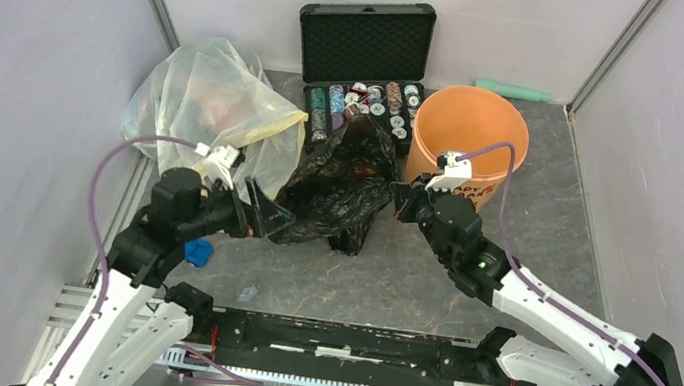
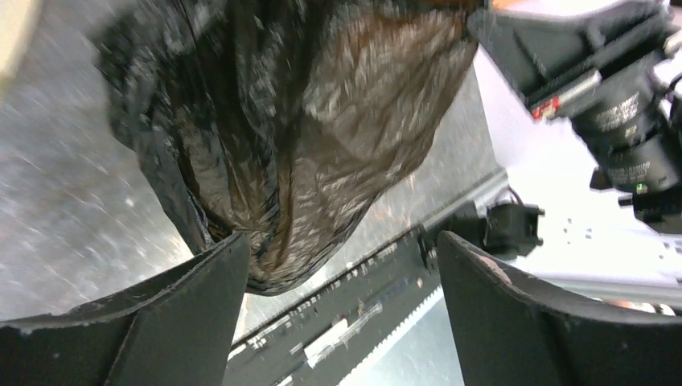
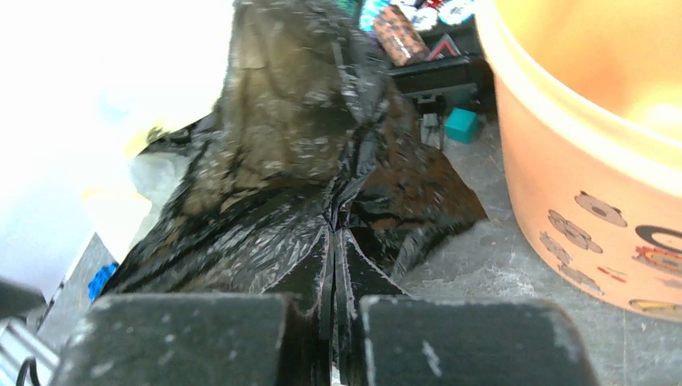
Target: Put the trash bags into the trash bin
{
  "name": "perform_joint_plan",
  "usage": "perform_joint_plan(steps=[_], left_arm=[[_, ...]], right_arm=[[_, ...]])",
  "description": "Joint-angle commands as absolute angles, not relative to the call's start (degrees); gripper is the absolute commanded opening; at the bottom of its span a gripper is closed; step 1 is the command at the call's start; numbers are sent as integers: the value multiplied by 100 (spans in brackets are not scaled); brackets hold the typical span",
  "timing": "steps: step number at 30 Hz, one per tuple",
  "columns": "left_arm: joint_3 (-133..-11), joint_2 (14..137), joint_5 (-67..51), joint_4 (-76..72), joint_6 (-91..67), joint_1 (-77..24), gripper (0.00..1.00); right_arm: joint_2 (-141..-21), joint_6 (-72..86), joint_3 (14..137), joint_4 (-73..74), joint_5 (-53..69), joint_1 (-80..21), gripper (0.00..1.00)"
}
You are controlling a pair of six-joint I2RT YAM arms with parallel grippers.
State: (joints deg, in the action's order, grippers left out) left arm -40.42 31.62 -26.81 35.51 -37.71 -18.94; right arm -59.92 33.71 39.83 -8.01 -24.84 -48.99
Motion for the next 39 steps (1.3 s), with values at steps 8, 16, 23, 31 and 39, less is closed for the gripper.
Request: perform_joint_plan(steps=[8,16,23,31,39], left_arm=[[-5086,4474,-1207,3082,-2854,-1902,77],[-4968,5745,-1099,1826,-2711,-1900,91],[-5176,6562,-1147,837,-2558,-1907,94],[-5195,7196,-2293,-383,-1741,-1910,90],[-5205,7517,-3243,-687,-1313,-2127,80]], right_arm=[[-5018,2177,3707,-596,-1049,-4879,0],[-4676,2053,3446,-412,-350,-4878,0],[-4651,1851,3439,-66,-17,-4882,0],[-4399,1820,3265,-15,-18,-4882,0],[-4366,1776,3423,238,-56,-4878,0]])
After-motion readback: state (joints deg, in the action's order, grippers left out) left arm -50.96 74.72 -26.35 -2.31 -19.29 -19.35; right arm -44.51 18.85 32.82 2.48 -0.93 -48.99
